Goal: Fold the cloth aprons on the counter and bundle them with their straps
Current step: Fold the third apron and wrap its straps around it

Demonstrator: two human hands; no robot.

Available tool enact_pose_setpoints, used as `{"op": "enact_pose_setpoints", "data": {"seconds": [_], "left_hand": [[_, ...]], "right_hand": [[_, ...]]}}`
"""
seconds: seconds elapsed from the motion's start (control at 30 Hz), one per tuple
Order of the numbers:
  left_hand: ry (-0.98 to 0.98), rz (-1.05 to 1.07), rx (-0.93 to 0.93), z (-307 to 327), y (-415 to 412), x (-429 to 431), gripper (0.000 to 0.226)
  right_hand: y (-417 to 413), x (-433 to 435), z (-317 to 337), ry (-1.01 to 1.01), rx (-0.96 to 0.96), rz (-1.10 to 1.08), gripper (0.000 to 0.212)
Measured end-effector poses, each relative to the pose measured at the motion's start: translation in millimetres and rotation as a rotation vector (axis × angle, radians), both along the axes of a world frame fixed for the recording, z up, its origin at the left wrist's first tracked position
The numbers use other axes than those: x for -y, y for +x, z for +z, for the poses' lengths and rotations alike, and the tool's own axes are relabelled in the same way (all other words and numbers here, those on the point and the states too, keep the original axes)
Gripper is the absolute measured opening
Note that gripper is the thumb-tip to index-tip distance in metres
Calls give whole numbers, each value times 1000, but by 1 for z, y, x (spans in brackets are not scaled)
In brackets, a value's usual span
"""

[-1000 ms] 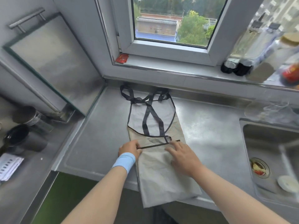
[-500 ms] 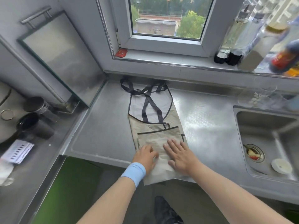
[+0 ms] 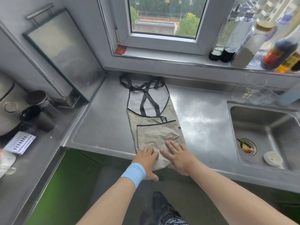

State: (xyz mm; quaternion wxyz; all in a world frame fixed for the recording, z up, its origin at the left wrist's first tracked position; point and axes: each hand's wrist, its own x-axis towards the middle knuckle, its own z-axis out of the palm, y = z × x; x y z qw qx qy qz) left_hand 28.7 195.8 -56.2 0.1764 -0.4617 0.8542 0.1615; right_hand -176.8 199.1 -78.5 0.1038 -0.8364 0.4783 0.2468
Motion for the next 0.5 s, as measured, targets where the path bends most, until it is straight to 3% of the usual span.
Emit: {"op": "enact_pose_setpoints", "data": {"seconds": [0.07,0.2,0.27,0.4,0.5], "left_hand": [[-22,2,46,-2,-2,-3,75],[42,163,-25,17,-8,3,43],[122,220,-49,33,-5,17,34],[300,286,-102,74,14,52,36],[460,360,-169,99,30,77,11]], "right_hand": [[3,2,9,29,-11,-16,69],[7,11,40,81,122,-92,59],[5,19,55,133,122,-169,65],[5,48,90,182,46,-246,18],[4,72,121,377,123,-399,5]]}}
